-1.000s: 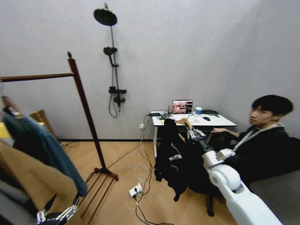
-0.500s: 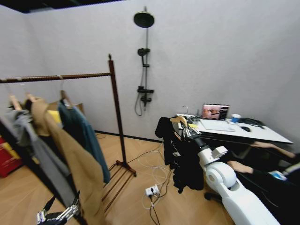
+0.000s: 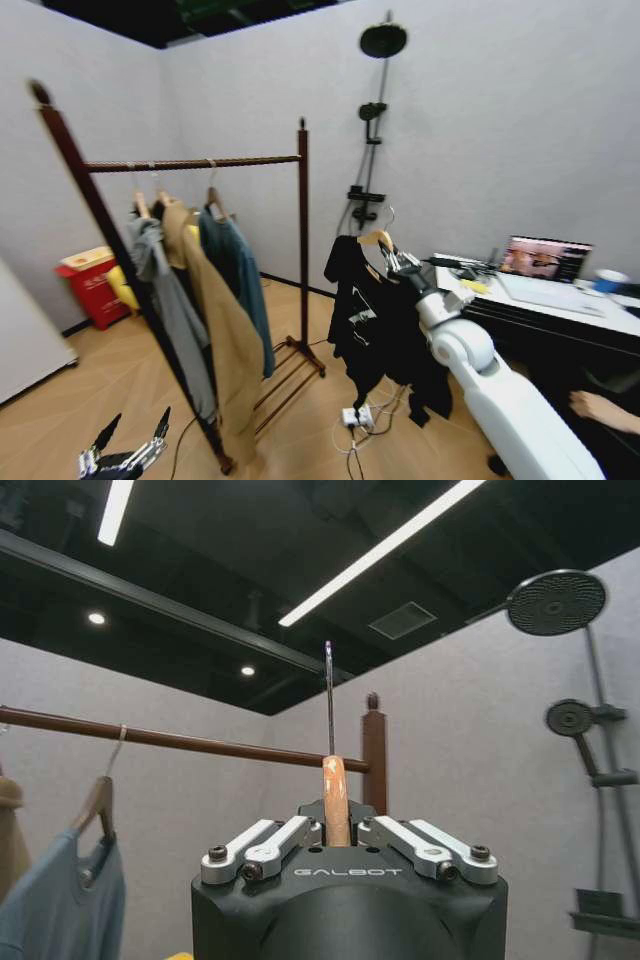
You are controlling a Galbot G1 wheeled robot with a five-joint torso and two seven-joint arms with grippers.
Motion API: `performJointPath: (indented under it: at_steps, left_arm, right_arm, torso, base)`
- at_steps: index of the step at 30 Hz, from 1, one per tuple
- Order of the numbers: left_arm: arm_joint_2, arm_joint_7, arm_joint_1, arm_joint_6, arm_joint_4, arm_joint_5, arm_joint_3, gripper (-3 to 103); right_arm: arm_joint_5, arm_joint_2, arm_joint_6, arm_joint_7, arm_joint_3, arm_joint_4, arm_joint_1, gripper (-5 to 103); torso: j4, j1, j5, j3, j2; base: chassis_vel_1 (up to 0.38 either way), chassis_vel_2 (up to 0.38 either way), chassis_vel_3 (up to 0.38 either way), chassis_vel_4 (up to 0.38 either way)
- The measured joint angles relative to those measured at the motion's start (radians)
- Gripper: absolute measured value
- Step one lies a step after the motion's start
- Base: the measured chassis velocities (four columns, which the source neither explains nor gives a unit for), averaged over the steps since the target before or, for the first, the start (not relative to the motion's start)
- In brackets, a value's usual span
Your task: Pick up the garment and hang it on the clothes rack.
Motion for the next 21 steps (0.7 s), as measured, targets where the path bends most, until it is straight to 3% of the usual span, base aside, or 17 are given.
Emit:
performJointPath:
  at_steps: [10, 13, 17, 21]
  left_arm:
    - [0.000, 0.000, 0.000, 0.000, 0.000, 0.000, 0.000, 100]
    - [0.000, 0.000, 0.000, 0.000, 0.000, 0.000, 0.000, 100]
    - [0.000, 0.000, 0.000, 0.000, 0.000, 0.000, 0.000, 100]
    - [0.000, 0.000, 0.000, 0.000, 0.000, 0.000, 0.000, 100]
  right_arm:
    - [0.035, 0.012, -0.033, -0.006, -0.198, -0.192, 0.305, 10]
    - [0.026, 0.067, -0.029, -0.021, -0.315, -0.394, 0.515, 10]
    - [0.002, 0.131, -0.025, -0.036, -0.359, -0.518, 0.605, 10]
    - [-0.014, 0.278, -0.015, -0.096, -0.437, -0.756, 0.776, 10]
  torso:
    - [0.0002, 0.000, 0.0006, 0.000, 0.000]
    - [-0.0001, 0.000, -0.0002, 0.000, 0.000]
    - [-0.0009, 0.000, 0.0009, 0.000, 0.000]
    - [-0.0001, 0.000, 0.0004, 0.000, 0.000]
  base:
    - [0.104, 0.100, 0.112, 0.108]
    - [0.021, 0.012, 0.004, 0.014]
    - [0.000, 0.000, 0.000, 0.000]
    - [0.000, 0.000, 0.000, 0.000]
